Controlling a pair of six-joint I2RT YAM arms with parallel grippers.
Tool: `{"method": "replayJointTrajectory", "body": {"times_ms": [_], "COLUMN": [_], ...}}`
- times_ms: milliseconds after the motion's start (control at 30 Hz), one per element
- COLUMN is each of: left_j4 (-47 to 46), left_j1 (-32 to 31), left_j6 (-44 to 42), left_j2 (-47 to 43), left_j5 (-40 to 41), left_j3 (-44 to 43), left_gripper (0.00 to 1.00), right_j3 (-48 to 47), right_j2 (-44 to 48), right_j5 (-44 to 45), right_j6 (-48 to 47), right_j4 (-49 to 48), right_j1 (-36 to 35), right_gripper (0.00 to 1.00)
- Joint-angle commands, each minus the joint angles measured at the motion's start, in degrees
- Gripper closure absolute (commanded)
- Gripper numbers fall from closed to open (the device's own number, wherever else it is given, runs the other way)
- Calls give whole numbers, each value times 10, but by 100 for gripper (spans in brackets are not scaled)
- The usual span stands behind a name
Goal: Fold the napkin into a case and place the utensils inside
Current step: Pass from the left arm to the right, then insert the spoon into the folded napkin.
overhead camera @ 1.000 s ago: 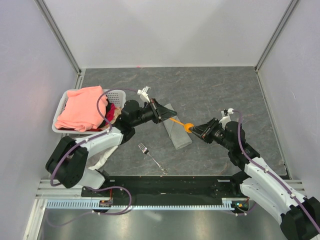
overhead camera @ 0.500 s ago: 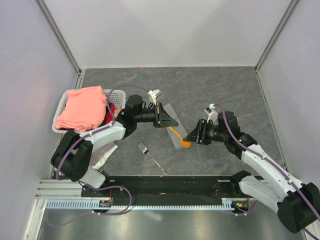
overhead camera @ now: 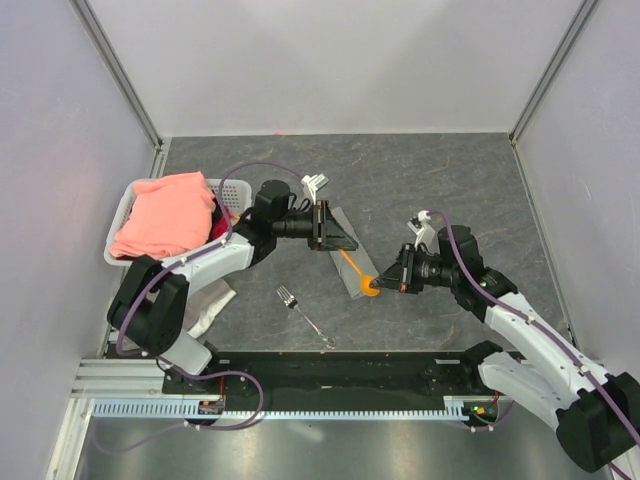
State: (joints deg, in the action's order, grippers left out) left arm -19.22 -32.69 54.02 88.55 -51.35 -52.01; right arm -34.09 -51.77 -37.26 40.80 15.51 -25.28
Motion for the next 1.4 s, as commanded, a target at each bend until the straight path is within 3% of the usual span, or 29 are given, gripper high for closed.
{"method": "replayJointTrajectory", "body": {"times_ms": [0, 33, 67, 200, 267, 400, 467, 567, 900, 1367], "left_j4": [64, 80, 93, 146, 150, 149, 150, 150, 219, 254], "left_j1": [16, 22, 28, 46, 55, 71, 73, 74, 76, 79], "left_j6": [-37, -34, -32, -37, -31, -31, -31, -30, -84, -122], "left_j2": [-4, -9, -19, -21, -1, 89, 121, 180, 268, 316], "left_j5": [47, 103, 127, 228, 238, 225, 205, 195, 252, 299], "left_j3": [-42, -38, -35, -42, -49, -98, -134, -175, -277, -308], "left_gripper": [58, 45, 39, 34, 37, 74, 85, 91, 94, 96], "right_j3": [32, 47, 53, 96, 101, 97, 90, 79, 17, -11], "right_j2": [25, 34, 40, 43, 34, 5, -9, -39, -115, -186], "right_j5": [64, 81, 109, 142, 156, 173, 178, 183, 187, 177], "right_j6": [56, 65, 74, 105, 97, 77, 70, 65, 45, 42], "right_j4": [17, 23, 33, 36, 45, 51, 51, 51, 51, 31], "right_j1": [5, 6, 8, 13, 12, 14, 14, 14, 16, 18], "right_gripper": [100, 100, 100, 100, 100, 100, 100, 100, 100, 100]}}
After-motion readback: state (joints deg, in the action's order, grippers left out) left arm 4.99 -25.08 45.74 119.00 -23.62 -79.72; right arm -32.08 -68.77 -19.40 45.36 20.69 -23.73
